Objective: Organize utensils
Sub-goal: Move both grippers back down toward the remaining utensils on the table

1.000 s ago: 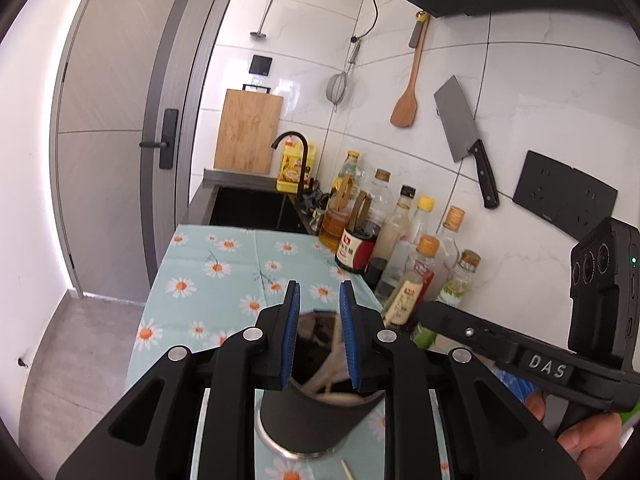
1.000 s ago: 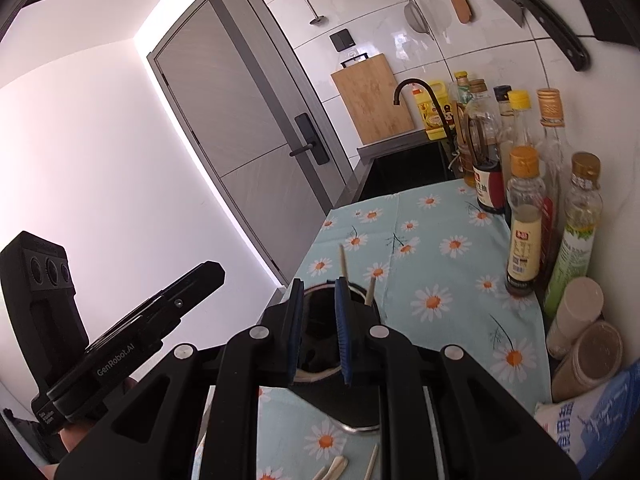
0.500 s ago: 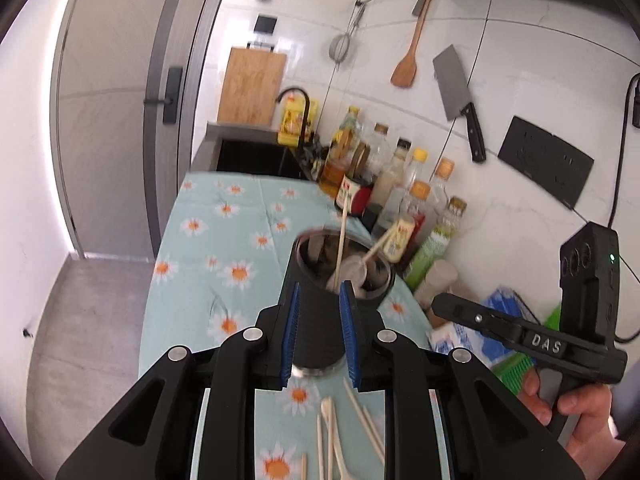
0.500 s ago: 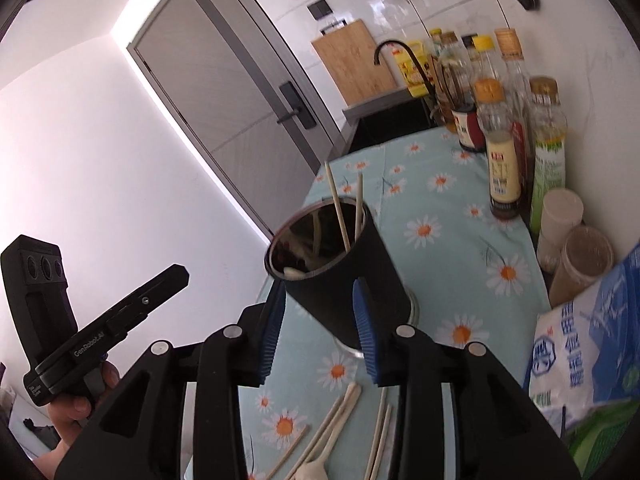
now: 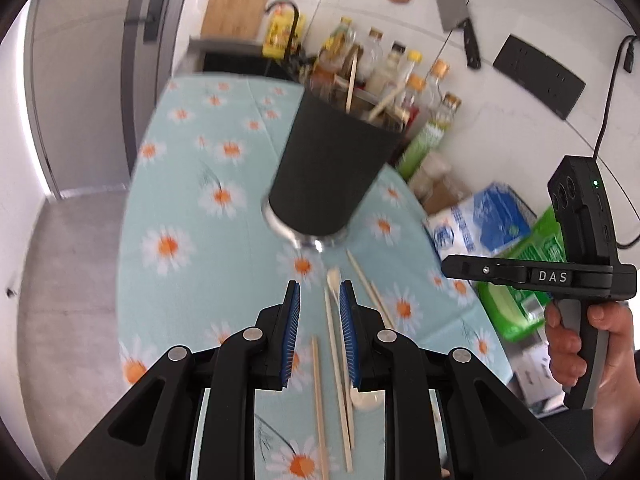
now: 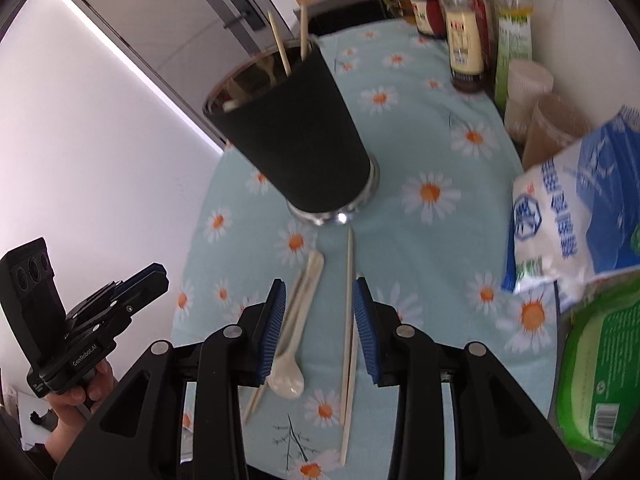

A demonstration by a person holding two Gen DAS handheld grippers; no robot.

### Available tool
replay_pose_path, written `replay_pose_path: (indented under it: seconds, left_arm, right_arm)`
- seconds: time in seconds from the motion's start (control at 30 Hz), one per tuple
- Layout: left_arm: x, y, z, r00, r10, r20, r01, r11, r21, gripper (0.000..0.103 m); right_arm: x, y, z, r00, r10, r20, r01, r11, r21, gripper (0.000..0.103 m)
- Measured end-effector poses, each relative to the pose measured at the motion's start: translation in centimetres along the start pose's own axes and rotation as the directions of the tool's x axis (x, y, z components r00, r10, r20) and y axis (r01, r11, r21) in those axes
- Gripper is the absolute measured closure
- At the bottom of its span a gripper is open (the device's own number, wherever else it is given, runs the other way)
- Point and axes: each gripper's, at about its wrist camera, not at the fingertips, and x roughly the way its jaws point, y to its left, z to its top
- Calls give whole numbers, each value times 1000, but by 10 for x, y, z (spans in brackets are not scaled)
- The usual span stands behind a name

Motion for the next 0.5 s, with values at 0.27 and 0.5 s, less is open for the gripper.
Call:
replay_pose_path:
  seconds: [0.27,0.5]
  left_arm:
    - [19,9,-35,992,-46,-115,45,999,-18,84]
    - [27,22,-57,982,-69,-175,61,997,-50,84]
  right_arm:
    - [47,-14,-11,969,-81,-234,98,993,61,67]
    - [76,-11,-4,931,-161,-328,177,984,19,77]
